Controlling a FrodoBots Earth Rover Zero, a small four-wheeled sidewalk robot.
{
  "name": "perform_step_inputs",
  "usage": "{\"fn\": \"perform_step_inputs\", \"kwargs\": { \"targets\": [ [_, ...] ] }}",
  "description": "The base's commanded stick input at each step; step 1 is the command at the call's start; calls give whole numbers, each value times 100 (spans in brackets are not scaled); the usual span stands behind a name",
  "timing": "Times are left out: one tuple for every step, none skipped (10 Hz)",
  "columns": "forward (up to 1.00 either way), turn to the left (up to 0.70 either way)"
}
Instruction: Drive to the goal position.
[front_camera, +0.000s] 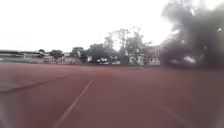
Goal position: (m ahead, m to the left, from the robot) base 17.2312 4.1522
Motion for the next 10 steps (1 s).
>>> {"fn": "perform_step_inputs", "kwargs": {
  "targets": [
    [69, 0],
    [69, 0],
    [69, 0],
    [69, 0],
    [69, 0],
    [69, 0],
    [69, 0],
    [69, 0],
    [69, 0],
    [69, 0]
  ]
}}
